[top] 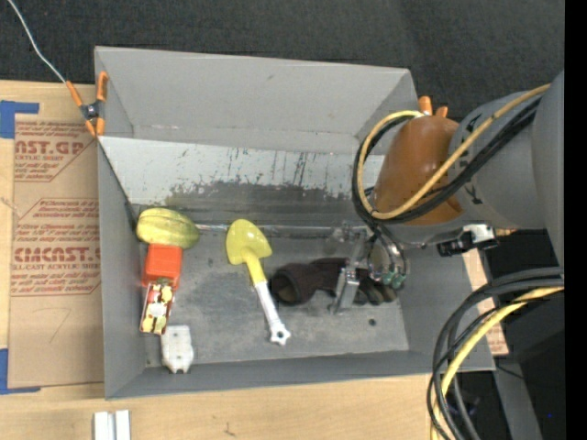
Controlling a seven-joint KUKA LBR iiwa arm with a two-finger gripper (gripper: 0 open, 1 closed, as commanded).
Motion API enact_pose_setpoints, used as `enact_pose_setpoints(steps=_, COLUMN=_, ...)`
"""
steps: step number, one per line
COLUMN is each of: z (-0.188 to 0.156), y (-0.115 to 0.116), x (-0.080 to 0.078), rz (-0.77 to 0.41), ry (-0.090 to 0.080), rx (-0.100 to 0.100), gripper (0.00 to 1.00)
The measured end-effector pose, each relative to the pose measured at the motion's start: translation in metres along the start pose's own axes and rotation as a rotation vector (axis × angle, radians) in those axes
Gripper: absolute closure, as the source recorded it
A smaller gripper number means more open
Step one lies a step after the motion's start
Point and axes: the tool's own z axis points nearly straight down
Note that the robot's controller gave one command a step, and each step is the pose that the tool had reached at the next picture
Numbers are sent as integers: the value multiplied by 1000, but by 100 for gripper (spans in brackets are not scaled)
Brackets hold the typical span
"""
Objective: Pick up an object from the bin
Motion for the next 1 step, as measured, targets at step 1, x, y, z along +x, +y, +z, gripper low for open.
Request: enact_pose_setpoints(steps=1, z=36, y=3, x=-3, rz=-19, ry=-1, rx=3, gripper=0)
